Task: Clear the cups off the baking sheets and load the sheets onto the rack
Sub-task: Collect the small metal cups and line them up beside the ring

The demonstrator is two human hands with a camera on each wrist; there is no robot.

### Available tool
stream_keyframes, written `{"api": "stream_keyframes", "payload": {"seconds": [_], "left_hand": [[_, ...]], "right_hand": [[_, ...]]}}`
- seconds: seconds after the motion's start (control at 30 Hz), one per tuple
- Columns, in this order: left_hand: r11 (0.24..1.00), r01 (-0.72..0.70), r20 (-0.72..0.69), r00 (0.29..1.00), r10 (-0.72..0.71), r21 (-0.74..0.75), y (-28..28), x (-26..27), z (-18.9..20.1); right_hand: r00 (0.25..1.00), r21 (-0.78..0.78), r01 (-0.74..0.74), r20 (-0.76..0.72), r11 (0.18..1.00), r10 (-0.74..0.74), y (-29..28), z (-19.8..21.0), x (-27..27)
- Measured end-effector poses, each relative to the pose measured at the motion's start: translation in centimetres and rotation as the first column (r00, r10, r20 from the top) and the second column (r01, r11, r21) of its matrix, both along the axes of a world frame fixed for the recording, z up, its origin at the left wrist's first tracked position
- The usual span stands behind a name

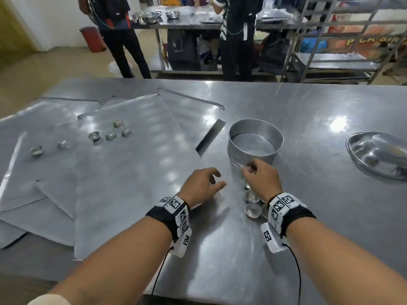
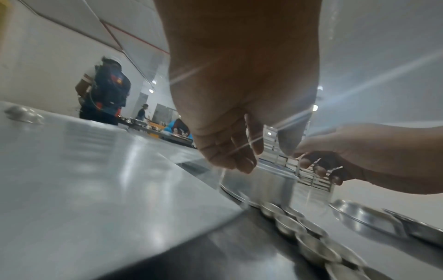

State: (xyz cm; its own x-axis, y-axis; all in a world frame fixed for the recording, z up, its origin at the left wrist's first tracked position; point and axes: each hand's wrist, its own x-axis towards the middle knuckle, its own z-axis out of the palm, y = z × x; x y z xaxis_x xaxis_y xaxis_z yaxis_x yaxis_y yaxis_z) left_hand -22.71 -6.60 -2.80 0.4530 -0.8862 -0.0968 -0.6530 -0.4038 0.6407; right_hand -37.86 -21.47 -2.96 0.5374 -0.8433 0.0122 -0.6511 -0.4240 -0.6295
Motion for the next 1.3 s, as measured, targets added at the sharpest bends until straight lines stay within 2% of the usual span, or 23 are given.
{"api": "stream_keyframes", "payload": {"seconds": [0.13,0.33,0.57,0.73,0.97,1.1,1.17,1.3], "left_hand": [[0.993,-0.120,0.008,0.993,0.120,-0.011,4.4,7.2,0.9],[0.969,-0.247,0.002,0.969,0.247,0.027,11.9,19.3,1.3],[0.926,-0.372,0.002,0.928,0.373,0.059,19.2,32.2,-0.1],[0.866,-0.495,0.011,0.869,0.495,0.072,23.5,40.3,-1.8],[0.744,-0.663,0.068,0.749,0.659,0.086,29.2,49.4,-3.8],[0.724,-0.689,0.116,0.721,0.683,0.018,31.6,52.7,-4.7],[0.709,-0.704,0.133,0.707,0.694,0.043,32.4,54.4,-5.1],[0.692,-0.715,0.127,0.699,0.704,0.099,33.2,57.4,-6.5]], "right_hand": [[0.989,0.008,-0.148,0.006,0.989,0.148,2.4,2.0,8.3],[0.932,0.085,-0.346,-0.087,0.934,0.353,7.6,2.8,21.1],[0.863,0.129,-0.467,-0.148,0.875,0.483,13.2,2.2,33.9],[0.824,0.116,-0.522,-0.189,0.845,0.535,16.0,1.1,41.6],[0.752,0.123,-0.608,-0.227,0.785,0.618,19.1,-0.8,51.5],[0.722,0.107,-0.648,-0.229,0.754,0.652,21.0,-1.8,56.5],[0.716,0.121,-0.655,-0.217,0.746,0.663,22.1,-2.2,59.2],[0.655,0.111,-0.712,-0.252,0.693,0.713,24.2,-3.4,63.5]]}}
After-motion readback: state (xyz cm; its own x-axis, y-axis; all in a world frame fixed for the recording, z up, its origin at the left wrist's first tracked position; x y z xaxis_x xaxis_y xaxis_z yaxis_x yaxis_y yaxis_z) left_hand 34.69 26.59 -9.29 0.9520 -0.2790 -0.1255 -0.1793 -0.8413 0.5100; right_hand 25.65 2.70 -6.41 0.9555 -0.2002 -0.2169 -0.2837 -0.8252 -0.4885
